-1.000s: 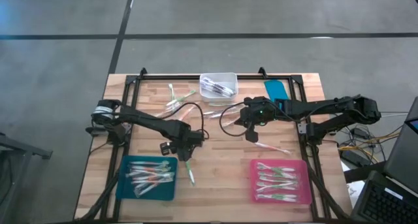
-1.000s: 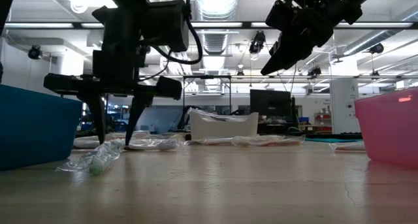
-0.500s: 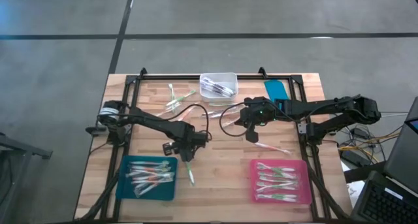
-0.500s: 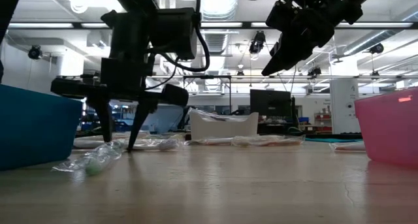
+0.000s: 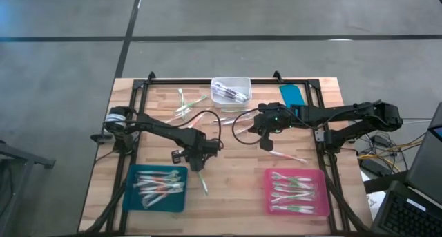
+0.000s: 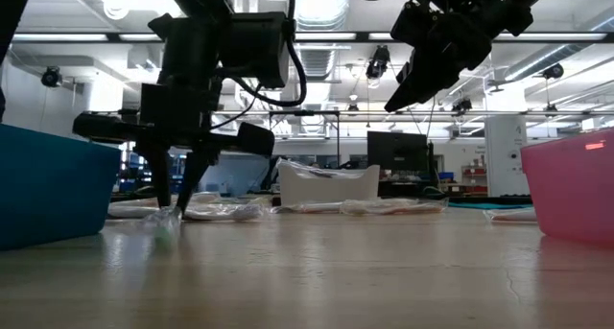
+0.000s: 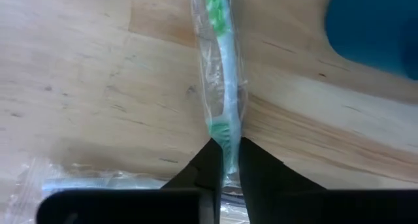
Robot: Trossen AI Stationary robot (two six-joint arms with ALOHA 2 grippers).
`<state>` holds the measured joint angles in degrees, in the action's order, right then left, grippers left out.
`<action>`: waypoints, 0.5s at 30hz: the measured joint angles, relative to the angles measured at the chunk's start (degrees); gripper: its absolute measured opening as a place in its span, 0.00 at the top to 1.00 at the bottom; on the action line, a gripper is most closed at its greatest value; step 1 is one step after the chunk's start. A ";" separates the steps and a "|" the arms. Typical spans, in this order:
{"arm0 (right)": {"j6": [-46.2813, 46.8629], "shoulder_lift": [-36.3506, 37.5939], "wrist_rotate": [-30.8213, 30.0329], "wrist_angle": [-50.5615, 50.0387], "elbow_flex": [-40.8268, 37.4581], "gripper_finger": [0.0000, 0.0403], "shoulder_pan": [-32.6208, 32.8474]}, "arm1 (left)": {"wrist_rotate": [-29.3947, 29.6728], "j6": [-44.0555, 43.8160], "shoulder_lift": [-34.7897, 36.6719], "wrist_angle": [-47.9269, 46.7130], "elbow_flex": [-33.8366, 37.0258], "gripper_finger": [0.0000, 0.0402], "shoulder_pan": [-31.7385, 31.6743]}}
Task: Pick & Place Toothbrushes
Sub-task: Put the green toothbrush into the pink bin
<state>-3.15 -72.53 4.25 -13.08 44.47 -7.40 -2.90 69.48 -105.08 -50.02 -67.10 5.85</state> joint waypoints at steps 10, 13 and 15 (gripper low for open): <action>0.21 0.00 0.04 -0.06 0.00 0.98 0.05 | -0.04 -7.86 0.21 -0.31 -5.84 0.92 -0.01; 1.96 0.00 0.42 -0.28 0.00 0.98 0.44 | 0.02 -11.70 0.22 -1.09 -8.87 0.92 -0.23; 3.97 0.00 2.07 -1.01 0.00 0.98 0.79 | 1.08 -14.26 0.24 -1.14 -10.73 0.92 -0.52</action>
<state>0.83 -72.53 6.32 -14.09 44.47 -6.61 -1.82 55.22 -104.84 -51.16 -77.83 5.32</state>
